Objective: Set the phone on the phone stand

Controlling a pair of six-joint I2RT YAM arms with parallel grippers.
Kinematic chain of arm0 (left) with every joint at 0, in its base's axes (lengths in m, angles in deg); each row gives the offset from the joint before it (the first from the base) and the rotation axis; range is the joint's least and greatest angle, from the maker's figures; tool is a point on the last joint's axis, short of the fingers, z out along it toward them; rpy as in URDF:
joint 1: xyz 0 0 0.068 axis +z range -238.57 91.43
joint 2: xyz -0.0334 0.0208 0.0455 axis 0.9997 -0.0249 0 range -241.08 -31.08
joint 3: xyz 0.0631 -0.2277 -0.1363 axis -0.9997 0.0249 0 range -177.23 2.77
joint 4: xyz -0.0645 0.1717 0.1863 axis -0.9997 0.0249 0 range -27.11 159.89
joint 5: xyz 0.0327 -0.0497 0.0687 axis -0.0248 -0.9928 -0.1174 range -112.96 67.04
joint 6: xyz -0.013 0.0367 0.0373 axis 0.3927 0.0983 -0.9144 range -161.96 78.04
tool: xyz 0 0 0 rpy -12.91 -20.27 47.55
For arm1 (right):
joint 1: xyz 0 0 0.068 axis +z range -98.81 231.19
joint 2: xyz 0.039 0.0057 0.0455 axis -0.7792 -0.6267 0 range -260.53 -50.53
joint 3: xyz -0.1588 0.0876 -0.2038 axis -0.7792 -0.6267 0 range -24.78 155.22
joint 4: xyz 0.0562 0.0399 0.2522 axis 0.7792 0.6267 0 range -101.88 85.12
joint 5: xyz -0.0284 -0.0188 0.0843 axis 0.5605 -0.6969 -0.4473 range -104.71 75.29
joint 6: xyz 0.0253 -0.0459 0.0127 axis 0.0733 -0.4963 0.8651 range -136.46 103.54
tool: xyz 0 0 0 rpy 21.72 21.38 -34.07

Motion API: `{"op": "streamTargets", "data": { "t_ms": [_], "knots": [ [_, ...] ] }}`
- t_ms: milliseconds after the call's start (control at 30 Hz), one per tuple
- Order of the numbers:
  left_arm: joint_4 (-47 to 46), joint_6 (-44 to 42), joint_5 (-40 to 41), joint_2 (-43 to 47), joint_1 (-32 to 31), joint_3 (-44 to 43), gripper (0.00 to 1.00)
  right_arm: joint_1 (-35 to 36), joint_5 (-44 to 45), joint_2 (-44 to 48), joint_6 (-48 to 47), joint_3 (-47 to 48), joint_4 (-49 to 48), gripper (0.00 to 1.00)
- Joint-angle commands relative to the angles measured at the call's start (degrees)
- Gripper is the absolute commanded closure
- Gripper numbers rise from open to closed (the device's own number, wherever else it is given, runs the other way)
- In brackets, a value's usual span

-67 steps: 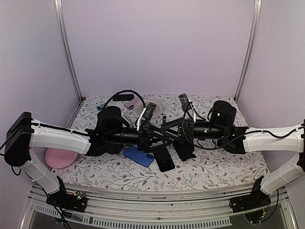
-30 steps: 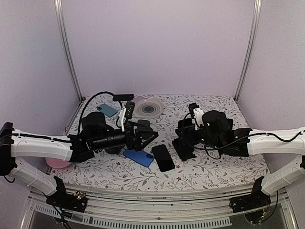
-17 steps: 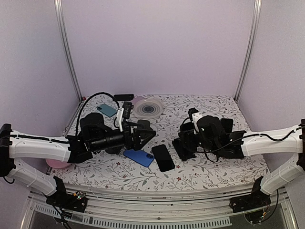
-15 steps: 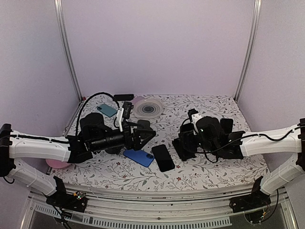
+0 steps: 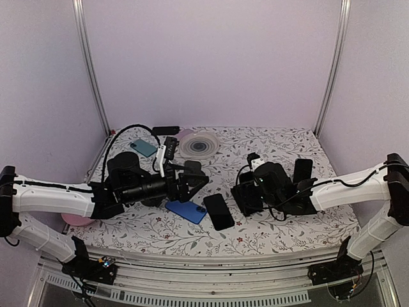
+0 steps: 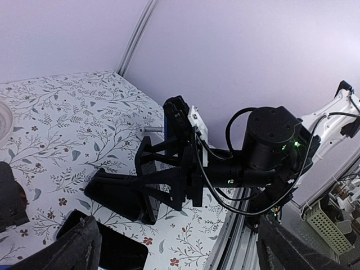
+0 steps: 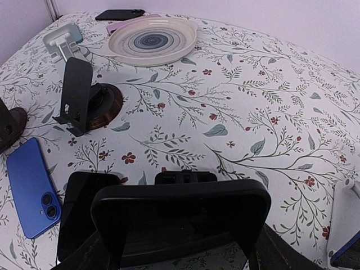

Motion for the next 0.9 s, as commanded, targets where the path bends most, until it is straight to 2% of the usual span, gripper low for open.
{"op": "streamTargets", "data": {
  "t_ms": [0,867],
  "knots": [
    [-0.3,-0.1,0.1,0.2,-0.1,1.1,0.03,0.9,1.9,-1.2,1.3,2.1,-2.5,0.66],
    [-0.8,0.3,0.2,0.6,-0.1,2.0,0.03,1.4,8.5,-7.0,2.0,4.0,0.0,0.67]
  ]
}}
